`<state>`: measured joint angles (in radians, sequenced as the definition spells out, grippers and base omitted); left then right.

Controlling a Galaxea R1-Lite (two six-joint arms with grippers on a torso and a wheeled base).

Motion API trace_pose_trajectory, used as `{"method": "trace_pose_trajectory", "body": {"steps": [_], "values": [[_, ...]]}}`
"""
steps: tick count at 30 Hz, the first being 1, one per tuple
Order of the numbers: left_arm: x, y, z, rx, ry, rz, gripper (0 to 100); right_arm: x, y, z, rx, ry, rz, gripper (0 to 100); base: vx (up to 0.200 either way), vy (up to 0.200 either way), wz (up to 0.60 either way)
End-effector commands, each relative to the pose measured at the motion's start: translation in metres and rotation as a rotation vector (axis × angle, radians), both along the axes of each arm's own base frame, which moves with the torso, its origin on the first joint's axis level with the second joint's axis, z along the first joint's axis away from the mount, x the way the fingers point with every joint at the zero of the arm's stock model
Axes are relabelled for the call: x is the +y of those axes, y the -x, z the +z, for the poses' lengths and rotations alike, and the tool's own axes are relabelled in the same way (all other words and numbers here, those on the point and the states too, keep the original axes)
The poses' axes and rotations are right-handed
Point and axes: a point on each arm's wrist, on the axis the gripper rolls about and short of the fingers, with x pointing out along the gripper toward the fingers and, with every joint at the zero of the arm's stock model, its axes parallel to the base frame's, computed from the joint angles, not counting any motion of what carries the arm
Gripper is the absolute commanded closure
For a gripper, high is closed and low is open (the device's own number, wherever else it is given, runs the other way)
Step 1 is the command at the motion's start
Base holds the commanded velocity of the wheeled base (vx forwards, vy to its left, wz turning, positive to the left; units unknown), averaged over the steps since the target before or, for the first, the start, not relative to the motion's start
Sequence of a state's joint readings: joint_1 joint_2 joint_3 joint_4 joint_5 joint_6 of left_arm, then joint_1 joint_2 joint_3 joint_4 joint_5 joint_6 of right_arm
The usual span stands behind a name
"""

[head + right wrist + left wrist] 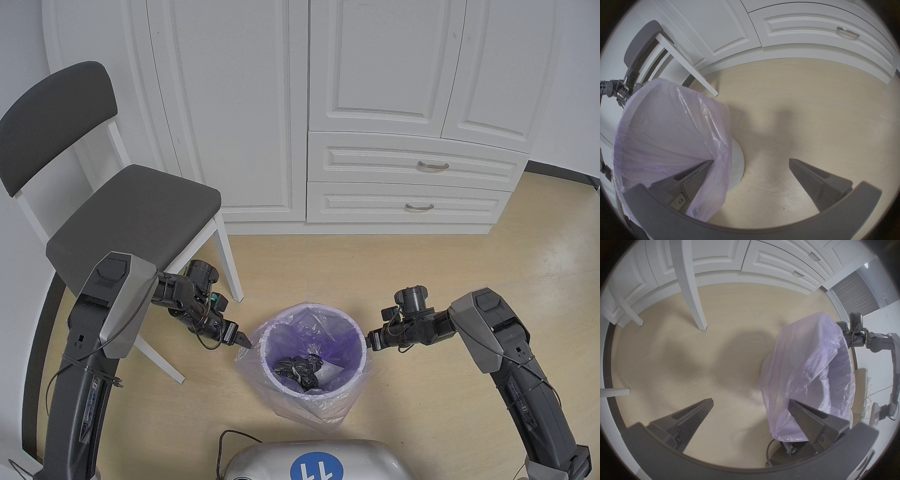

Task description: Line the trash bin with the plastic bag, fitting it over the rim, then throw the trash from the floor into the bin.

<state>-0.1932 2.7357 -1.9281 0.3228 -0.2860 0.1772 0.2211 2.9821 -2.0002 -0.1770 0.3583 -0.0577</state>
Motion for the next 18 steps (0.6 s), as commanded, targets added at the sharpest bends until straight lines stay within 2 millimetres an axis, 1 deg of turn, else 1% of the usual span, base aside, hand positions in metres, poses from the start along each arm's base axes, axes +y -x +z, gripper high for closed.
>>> {"method": "trace_pose_trajectory", "body": {"steps": [1,8,11,14,15,18], "values": [[-0.001,-0.005,-0.032,0.025,-0.011,-0.014,0,0.0,0.0,-0.001,0.001,-0.001,0.0,0,0.0,0.0,0.0],[-0.002,-0.008,-0.034,-0.007,-0.002,-0.011,0,0.0,0.0,-0.001,0.001,0.0,-0.001,0,0.0,0.0,0.0],[-0.006,-0.008,-0.04,-0.012,0.0,-0.011,0,0.0,-0.001,0.0,-0.008,0.013,-0.017,0,0.0,0.0,0.0],[-0.011,-0.014,-0.048,-0.078,0.011,-0.009,0,0.0,-0.002,0.0,-0.035,0.015,-0.025,0,0.0,0.0,0.0],[-0.018,-0.02,-0.063,-0.166,0.026,0.013,0,-0.001,-0.004,-0.001,-0.055,0.01,-0.031,0,0.0,0.0,0.0],[-0.024,-0.027,-0.076,-0.281,0.049,0.047,0,-0.001,-0.005,-0.001,-0.063,-0.005,-0.045,0,0.0,0.0,0.0]]}}
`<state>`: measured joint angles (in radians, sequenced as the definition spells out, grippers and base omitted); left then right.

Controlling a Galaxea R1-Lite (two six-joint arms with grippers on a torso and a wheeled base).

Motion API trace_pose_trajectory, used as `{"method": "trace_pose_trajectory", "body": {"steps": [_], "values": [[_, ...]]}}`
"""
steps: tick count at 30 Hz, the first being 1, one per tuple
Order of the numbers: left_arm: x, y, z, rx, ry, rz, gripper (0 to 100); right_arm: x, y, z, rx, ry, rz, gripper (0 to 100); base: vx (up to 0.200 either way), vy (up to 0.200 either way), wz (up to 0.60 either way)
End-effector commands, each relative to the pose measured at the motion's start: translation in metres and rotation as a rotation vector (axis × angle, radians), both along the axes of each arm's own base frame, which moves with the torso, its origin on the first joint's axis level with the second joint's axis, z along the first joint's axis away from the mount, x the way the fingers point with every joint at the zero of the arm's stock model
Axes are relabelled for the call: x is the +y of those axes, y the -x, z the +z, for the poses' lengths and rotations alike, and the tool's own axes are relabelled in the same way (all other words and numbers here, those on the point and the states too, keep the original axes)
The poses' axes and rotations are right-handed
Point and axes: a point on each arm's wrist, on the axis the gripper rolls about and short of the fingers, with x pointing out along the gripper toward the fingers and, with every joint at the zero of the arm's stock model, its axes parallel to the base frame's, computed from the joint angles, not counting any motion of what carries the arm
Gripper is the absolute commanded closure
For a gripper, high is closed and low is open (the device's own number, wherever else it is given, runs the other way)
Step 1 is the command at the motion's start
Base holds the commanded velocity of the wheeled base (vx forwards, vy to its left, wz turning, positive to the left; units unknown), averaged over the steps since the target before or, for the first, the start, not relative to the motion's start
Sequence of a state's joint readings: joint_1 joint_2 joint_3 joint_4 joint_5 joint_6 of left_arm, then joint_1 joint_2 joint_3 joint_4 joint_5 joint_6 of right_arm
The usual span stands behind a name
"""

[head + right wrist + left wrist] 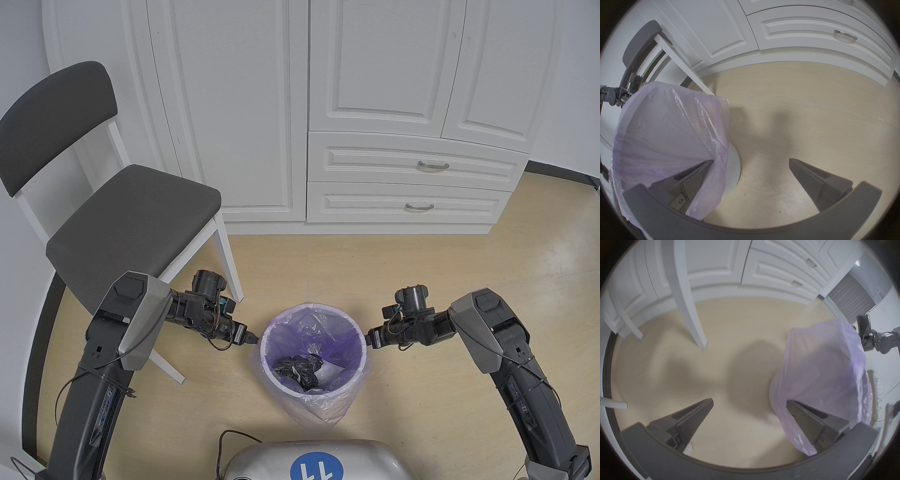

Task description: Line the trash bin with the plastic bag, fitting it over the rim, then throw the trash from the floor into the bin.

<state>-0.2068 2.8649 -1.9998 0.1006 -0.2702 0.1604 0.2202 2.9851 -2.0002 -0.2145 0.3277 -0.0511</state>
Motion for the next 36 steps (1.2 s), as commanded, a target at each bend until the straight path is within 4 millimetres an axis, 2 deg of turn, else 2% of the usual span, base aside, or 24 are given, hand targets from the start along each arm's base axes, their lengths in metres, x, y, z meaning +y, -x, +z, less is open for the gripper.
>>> {"method": "trace_pose_trajectory", "body": {"steps": [1,7,15,18,21,23,25,26,27,28,31,36], "values": [[-0.016,-0.005,-0.044,-0.143,0.008,0.033,0,0.0,-0.002,-0.002,-0.028,-0.017,-0.02,0,0.0,0.0,0.0],[-0.023,-0.006,-0.046,-0.201,-0.013,0.046,0,-0.001,-0.004,-0.001,-0.047,-0.023,-0.021,0,0.0,0.0,0.0],[-0.02,-0.015,-0.04,-0.316,-0.008,0.082,0,-0.001,-0.004,0.0,-0.048,-0.024,-0.024,0,0.0,0.0,0.0],[-0.011,-0.021,-0.03,-0.379,-0.003,0.107,0,-0.001,-0.007,0.003,-0.089,-0.032,-0.024,0,0.0,0.0,0.0],[-0.009,-0.024,-0.014,-0.404,0.002,0.113,0,-0.003,-0.008,0.017,-0.141,-0.043,-0.018,0,0.0,0.0,0.0],[-0.008,-0.019,0.005,-0.403,0.0,0.109,0,-0.01,-0.004,0.036,-0.153,-0.054,-0.023,0,0.0,0.0,0.0],[-0.009,-0.016,0.01,-0.398,-0.002,0.108,0,-0.014,-0.001,0.041,-0.145,-0.061,-0.017,0,0.0,0.0,0.0],[-0.009,-0.011,0.025,-0.398,-0.008,0.105,0,-0.023,0.007,0.057,-0.126,-0.09,0.018,0,0.0,0.0,0.0],[-0.009,-0.011,0.025,-0.398,-0.008,0.105,0,-0.023,0.007,0.057,-0.126,-0.09,0.018,0,0.0,0.0,0.0],[-0.011,-0.004,0.039,-0.4,-0.019,0.11,0,-0.033,0.016,0.067,-0.096,-0.116,0.048,0,0.0,0.0,0.0],[-0.02,0.005,0.049,-0.4,-0.048,0.12,0,-0.043,0.022,0.068,-0.094,-0.093,0.072,0,0.0,0.0,0.0],[-0.036,0.011,0.057,-0.418,-0.09,0.141,0,-0.047,0.028,0.066,-0.092,-0.079,0.105,0,0.0,0.0,0.0]]}}
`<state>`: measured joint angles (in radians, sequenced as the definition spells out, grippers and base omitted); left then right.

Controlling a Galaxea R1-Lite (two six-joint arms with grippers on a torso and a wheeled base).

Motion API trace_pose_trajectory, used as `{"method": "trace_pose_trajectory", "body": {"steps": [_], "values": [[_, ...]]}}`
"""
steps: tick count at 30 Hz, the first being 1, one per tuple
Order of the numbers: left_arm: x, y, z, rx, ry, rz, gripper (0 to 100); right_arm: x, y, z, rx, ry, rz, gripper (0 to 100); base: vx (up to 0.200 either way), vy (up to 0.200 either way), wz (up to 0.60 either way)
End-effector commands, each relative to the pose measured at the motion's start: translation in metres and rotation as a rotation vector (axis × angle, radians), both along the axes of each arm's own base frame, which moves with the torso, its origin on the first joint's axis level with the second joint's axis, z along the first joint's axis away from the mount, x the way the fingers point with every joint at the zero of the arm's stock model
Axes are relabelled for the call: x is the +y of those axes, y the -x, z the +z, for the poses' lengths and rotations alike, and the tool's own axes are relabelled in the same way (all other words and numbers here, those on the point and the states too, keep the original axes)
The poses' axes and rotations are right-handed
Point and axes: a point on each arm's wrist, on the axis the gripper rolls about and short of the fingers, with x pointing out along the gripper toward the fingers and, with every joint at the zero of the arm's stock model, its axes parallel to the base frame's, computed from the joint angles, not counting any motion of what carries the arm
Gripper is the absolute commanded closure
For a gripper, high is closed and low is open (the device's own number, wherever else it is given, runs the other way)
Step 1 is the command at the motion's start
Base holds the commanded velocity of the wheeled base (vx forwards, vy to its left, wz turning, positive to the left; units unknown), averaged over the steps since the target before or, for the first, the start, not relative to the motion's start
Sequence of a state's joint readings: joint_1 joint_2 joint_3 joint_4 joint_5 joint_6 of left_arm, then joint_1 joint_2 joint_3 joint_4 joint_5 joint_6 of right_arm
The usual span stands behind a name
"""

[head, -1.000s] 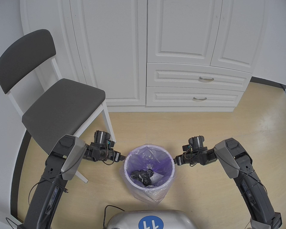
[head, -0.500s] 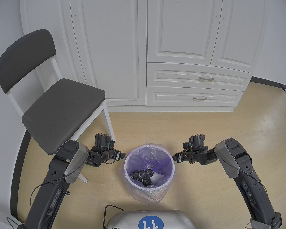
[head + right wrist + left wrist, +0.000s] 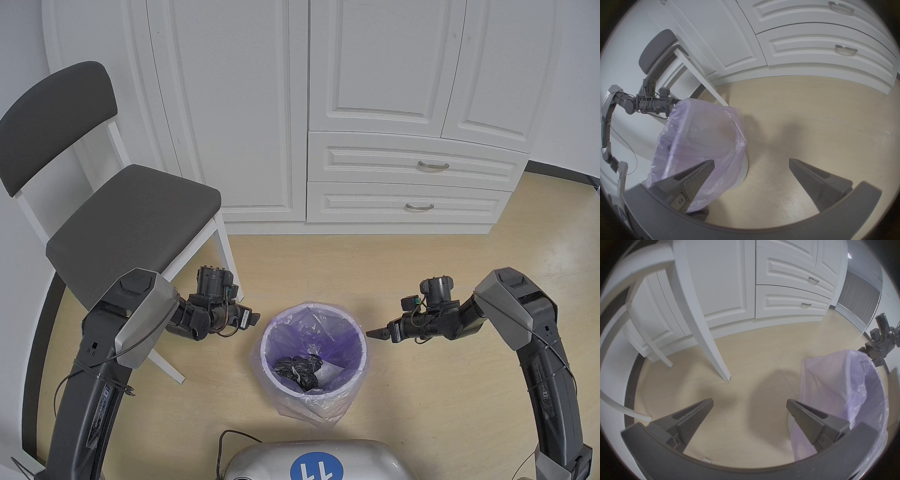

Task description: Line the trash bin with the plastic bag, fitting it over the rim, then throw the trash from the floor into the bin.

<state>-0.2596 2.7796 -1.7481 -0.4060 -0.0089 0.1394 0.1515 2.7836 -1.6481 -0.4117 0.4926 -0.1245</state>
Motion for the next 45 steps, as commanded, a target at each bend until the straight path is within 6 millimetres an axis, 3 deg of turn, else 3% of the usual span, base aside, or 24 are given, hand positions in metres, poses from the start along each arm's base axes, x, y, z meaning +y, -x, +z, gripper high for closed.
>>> {"method": "trace_pose_trajectory", "body": {"steps": [1,8,13,19,23,24,28,30,32,33,35,38,40,45], "values": [[-0.016,0.008,0.038,-0.054,-0.005,-0.007,0,-0.01,0.004,0.028,-0.031,-0.006,0.007,0,0.0,0.0,0.0],[-0.024,0.01,0.057,-0.087,0.007,-0.022,0,-0.016,0.008,0.048,-0.048,-0.01,-0.001,0,0.0,0.0,0.0],[-0.042,0.017,0.077,-0.156,0.025,-0.041,0,-0.019,0.008,0.067,-0.087,-0.015,-0.02,0,0.0,0.0,0.0],[-0.053,0.035,0.112,-0.268,0.068,-0.066,0,-0.038,0.025,0.105,-0.184,-0.02,-0.066,0,0.0,0.0,0.0],[-0.05,0.056,0.157,-0.386,0.117,-0.081,0,-0.049,0.049,0.134,-0.297,-0.051,-0.18,0,0.0,0.0,0.0],[-0.05,0.056,0.157,-0.386,0.117,-0.081,0,-0.049,0.049,0.134,-0.297,-0.051,-0.18,0,0.0,0.0,0.0],[-0.035,0.087,0.218,-0.504,0.206,-0.06,0,-0.048,0.071,0.173,-0.432,-0.157,-0.271,0,0.0,0.0,0.0],[-0.024,0.106,0.249,-0.557,0.277,-0.036,0,-0.049,0.082,0.204,-0.504,-0.166,-0.301,0,0.0,0.0,0.0],[-0.017,0.115,0.263,-0.58,0.302,-0.022,0,-0.049,0.086,0.22,-0.543,-0.17,-0.315,0,0.0,0.0,0.0],[0.004,0.129,0.288,-0.627,0.336,0.017,0,-0.053,0.091,0.246,-0.609,-0.186,-0.345,0,0.0,0.0,0.0],[0.033,0.145,0.318,-0.691,0.371,0.081,0,-0.058,0.099,0.281,-0.691,-0.232,-0.389,0,0.0,0.0,0.0],[0.054,0.156,0.337,-0.739,0.38,0.125,0,-0.065,0.104,0.3,-0.738,-0.255,-0.418,0,0.0,0.0,0.0],[0.088,0.171,0.362,-0.808,0.365,0.2,0,-0.079,0.113,0.332,-0.821,-0.268,-0.448,0,0.0,0.0,0.0],[0.124,0.205,0.392,-0.869,0.334,0.273,0,-0.101,0.137,0.375,-0.911,-0.266,-0.496,0,0.0,0.0,0.0]]}}
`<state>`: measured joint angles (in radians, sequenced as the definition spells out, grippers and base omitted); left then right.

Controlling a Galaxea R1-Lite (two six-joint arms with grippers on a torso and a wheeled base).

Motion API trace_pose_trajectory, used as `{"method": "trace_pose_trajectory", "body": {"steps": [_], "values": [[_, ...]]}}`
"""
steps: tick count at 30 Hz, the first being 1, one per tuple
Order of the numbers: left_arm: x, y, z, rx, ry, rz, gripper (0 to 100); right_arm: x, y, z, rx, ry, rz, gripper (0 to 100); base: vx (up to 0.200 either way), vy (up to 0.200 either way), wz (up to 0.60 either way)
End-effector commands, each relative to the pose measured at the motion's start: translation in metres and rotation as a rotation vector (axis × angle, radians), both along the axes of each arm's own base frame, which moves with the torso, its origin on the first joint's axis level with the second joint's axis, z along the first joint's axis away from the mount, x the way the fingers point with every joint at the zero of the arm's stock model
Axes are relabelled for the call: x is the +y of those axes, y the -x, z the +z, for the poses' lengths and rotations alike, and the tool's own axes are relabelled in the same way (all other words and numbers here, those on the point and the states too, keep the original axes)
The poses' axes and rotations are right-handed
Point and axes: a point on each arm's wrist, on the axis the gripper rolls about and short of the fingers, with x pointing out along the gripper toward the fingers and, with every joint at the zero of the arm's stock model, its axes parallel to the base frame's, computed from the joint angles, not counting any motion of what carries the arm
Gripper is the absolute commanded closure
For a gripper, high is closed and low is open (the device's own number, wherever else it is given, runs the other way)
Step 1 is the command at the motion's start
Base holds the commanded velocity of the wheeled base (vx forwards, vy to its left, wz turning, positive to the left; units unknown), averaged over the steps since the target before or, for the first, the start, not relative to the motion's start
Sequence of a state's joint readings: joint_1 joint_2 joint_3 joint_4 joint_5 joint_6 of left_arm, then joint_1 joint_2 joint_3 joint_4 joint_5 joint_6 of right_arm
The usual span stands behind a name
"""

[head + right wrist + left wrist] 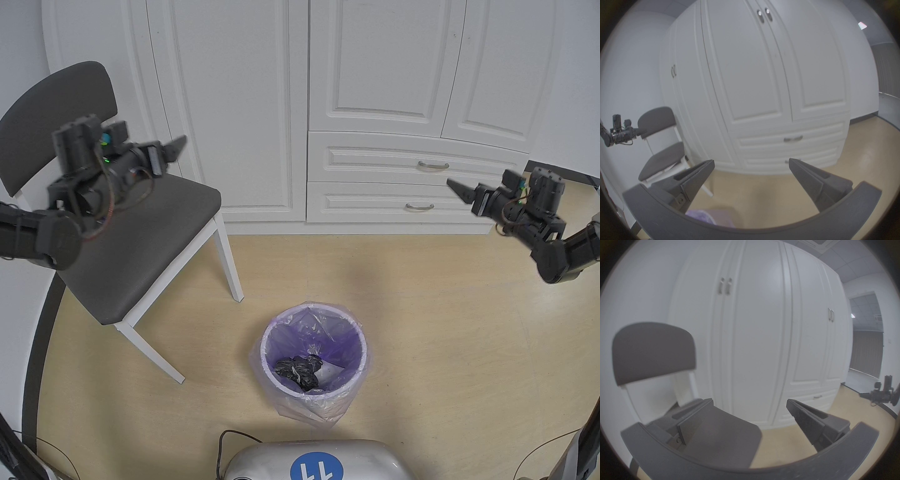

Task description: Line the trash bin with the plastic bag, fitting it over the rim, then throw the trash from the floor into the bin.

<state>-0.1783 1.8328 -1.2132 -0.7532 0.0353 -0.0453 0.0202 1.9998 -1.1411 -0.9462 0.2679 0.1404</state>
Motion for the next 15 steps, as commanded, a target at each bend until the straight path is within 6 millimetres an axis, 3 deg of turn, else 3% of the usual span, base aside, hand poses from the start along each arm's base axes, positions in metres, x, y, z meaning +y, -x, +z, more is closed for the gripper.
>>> {"method": "trace_pose_trajectory", "body": {"steps": [1,3,4,6,9,10,15], "values": [[0.058,0.069,0.068,-0.158,0.03,0.128,0,-0.03,0.048,0.095,-0.225,-0.024,-0.095,0,0.0,0.0,0.0],[0.062,0.075,0.074,-0.172,0.03,0.137,0,-0.031,0.056,0.104,-0.24,-0.032,-0.097,0,0.0,0.0,0.0],[0.069,0.09,0.088,-0.203,0.027,0.159,0,-0.031,0.078,0.132,-0.287,-0.051,-0.094,0,0.0,0.0,0.0],[0.069,0.099,0.095,-0.22,0.028,0.161,0,-0.03,0.095,0.149,-0.307,-0.054,-0.093,0,0.0,0.0,0.0],[0.069,0.117,0.106,-0.241,0.029,0.163,0,-0.028,0.119,0.171,-0.326,-0.053,-0.092,0,0.0,0.0,0.0],[0.069,0.117,0.106,-0.241,0.029,0.163,0,-0.028,0.119,0.171,-0.326,-0.053,-0.092,0,0.0,0.0,0.0],[0.07,0.148,0.119,-0.243,0.029,0.169,0,-0.029,0.17,0.203,-0.347,-0.048,-0.113,0,0.0,0.0,0.0]]}}
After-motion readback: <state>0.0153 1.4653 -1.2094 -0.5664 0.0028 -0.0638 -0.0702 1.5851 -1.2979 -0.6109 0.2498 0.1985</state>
